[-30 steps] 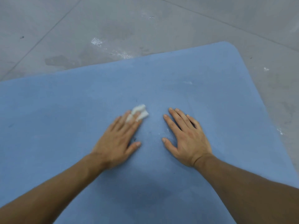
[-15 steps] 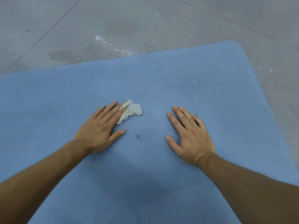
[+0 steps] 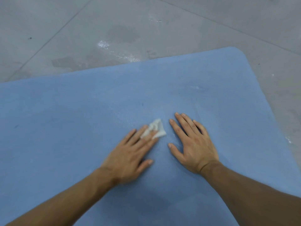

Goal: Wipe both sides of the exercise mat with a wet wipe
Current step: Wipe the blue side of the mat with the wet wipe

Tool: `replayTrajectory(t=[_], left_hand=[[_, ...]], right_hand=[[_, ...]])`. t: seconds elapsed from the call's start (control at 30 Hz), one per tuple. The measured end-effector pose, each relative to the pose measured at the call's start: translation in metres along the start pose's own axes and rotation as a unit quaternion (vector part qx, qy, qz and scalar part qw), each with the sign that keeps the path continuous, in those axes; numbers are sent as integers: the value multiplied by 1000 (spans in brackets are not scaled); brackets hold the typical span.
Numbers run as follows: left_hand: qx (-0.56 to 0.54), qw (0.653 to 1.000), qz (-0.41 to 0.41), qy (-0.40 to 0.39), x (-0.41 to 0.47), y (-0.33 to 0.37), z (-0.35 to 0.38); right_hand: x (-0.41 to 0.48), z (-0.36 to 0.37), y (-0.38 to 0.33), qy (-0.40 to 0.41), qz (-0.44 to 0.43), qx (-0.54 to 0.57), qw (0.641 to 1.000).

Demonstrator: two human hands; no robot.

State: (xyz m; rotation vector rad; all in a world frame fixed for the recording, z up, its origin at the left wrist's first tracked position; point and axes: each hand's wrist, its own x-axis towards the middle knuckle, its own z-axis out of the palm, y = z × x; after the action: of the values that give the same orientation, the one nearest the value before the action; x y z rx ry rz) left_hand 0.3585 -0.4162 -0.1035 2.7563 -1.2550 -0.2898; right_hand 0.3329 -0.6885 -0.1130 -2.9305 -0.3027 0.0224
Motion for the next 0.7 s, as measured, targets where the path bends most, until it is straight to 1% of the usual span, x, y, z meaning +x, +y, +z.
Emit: replayTrajectory(t=[0.07,0.1,0.17,0.2,0.27,0.33,0.43,0.5,0.57,0.63,0.67,0.7], left_hand=[[26,999,26,-3,-5,13,6],[34,999,33,-1,-6,8,7],[41,999,21,-3,-6,-16,5],[38,999,-4,-5,-5,-33,3],[25,996,-85,-4,-5,-70,-4],[12,983,-182,0,-8,-109,-12],[-24,945,-325,15,-17,-163,-28],[-40,926,-375,16,-17,-180,-36],[-61,919,-388,23,-11,-180,-35],[-94,908,-406,47,3,-170,-32],[-99,911,-396,59,14,-162,-32],[-96,926,-361,63,27,-152,-32]], right_hand=[[0,0,0,-3,0,-4,1000],[-1,0,0,-2,0,-4,1000],[0,1,0,-1,1,-2,1000],[0,1,0,-2,1,-2,1000],[-1,1,0,-7,1,-6,1000],[-2,0,0,-10,2,-8,1000],[-1,-1,0,-14,1,-9,1000],[-1,-1,0,-18,2,-10,1000],[-1,-1,-1,-22,2,-12,1000],[-1,-2,-1,-22,1,-13,1000],[-1,-2,-1,-21,1,-13,1000],[-1,-2,-1,-20,1,-12,1000]])
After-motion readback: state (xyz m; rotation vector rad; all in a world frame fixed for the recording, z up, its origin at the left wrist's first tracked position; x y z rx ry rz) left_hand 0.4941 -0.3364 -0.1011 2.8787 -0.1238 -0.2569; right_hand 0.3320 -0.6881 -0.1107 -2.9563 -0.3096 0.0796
